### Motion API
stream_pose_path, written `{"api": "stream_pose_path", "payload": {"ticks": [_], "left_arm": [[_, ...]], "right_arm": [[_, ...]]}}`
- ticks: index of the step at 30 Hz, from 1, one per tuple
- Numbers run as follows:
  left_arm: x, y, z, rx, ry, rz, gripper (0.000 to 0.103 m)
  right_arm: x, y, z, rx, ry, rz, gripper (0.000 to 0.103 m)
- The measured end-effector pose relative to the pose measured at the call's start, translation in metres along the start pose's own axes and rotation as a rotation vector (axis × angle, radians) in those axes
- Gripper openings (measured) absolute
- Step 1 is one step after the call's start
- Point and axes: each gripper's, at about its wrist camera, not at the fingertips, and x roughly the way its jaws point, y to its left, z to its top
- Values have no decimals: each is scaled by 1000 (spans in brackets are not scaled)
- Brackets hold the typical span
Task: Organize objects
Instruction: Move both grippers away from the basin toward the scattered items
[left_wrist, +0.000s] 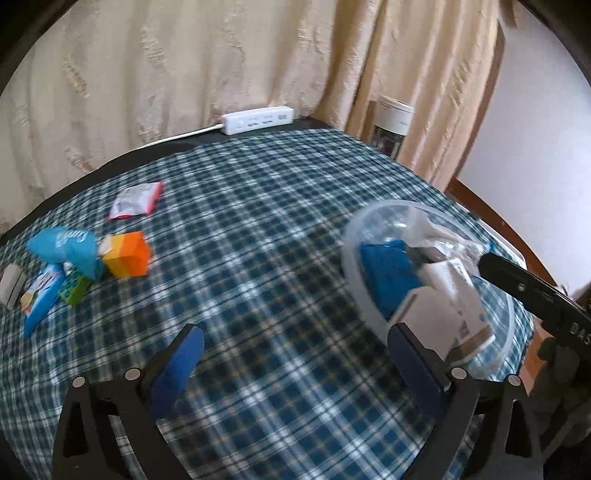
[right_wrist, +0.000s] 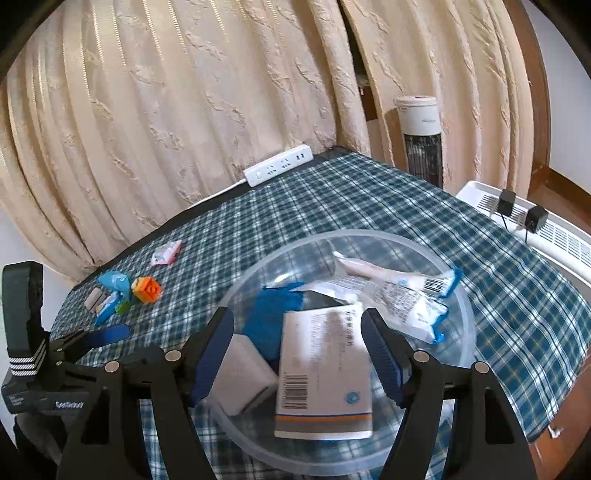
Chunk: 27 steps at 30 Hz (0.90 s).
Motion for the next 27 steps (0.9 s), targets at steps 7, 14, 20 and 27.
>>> {"api": "stream_pose_path", "payload": {"ticks": [7, 14, 20, 27], "left_arm": [[-6, 25, -4, -49, -5, 35, 103], [-13, 58, -11, -114, -13, 73, 103], [-21, 91, -15, -180, -21, 118, 103], [-27, 142, -25, -266, -27, 201, 103]], "right_arm": [[5, 23, 2, -34, 8, 38, 74], [14, 52, 4, -65, 24, 92, 79], [28, 84, 0, -96, 76, 163, 84], [38, 112, -5, -124, 109, 212, 85]]}}
